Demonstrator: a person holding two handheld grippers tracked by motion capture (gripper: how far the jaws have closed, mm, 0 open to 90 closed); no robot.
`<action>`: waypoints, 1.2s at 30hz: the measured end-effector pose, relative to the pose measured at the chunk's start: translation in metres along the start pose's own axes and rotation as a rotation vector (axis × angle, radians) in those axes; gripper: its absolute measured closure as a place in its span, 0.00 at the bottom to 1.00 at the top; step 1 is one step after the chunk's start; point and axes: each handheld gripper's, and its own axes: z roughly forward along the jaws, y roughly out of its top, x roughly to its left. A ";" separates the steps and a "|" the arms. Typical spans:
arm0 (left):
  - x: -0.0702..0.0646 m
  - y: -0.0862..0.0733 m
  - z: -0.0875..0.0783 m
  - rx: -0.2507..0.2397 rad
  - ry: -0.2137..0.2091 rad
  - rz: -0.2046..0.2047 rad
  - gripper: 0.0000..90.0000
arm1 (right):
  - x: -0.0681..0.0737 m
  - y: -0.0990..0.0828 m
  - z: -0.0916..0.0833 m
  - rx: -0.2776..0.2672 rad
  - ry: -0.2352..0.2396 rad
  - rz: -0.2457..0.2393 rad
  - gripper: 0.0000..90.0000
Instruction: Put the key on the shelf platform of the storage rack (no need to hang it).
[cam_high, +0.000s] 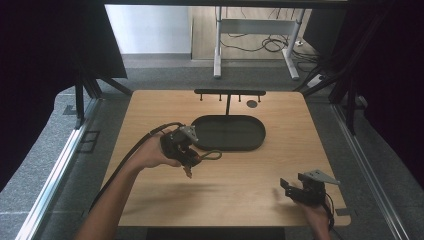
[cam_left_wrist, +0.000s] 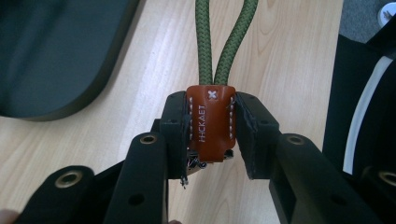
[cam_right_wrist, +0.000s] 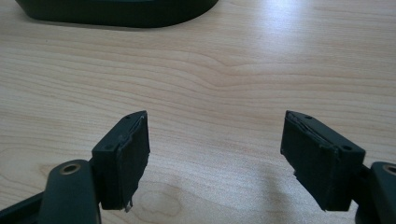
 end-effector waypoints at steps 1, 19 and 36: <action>0.001 0.001 -0.001 -0.001 0.004 -0.006 0.74 | 0.000 0.000 0.000 -0.002 0.000 -0.001 0.27; 0.014 0.015 -0.011 -0.002 0.023 -0.013 0.74 | -0.002 0.001 -0.002 -0.008 -0.001 0.012 0.27; 0.025 0.044 -0.018 0.006 0.036 -0.004 0.74 | -0.002 0.001 -0.003 -0.012 -0.001 0.011 0.28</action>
